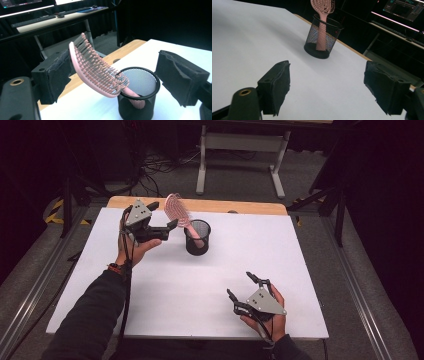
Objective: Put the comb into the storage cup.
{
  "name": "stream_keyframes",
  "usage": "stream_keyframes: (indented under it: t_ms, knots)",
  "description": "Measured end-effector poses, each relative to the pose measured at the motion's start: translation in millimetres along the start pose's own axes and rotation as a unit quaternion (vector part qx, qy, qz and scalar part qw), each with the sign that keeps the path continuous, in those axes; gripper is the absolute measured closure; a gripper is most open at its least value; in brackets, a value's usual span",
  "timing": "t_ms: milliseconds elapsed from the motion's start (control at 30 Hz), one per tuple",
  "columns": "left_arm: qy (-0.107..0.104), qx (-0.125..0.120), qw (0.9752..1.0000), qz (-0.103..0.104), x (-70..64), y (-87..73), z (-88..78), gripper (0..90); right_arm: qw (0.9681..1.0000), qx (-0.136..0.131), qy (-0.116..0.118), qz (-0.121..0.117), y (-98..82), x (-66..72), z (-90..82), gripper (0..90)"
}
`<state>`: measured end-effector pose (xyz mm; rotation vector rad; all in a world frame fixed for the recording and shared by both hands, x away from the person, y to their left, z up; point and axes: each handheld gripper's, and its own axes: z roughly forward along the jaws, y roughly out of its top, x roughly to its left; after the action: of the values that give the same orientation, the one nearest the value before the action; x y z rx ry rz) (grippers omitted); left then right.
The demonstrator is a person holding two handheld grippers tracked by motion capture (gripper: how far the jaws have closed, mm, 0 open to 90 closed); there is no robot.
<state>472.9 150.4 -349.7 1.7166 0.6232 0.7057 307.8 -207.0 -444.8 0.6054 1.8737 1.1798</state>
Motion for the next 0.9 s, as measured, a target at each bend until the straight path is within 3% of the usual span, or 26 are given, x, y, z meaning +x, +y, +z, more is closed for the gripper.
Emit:
stream_keyframes:
  t_ms: [533, 900]
  knots:
    - [-0.017, 0.015, 0.9997, 0.012, -4.5, -11.2, -4.9, 8.2, 1.0000, -0.002, 0.004, -0.001, 0.3, 0.1, -0.1, 21.5]
    - [-0.029, 0.011, 0.9993, 0.019, -10.4, -17.8, -12.0, 5.7, 1.0000, -0.005, 0.003, 0.005, 0.1, -0.4, -0.1, 18.4]
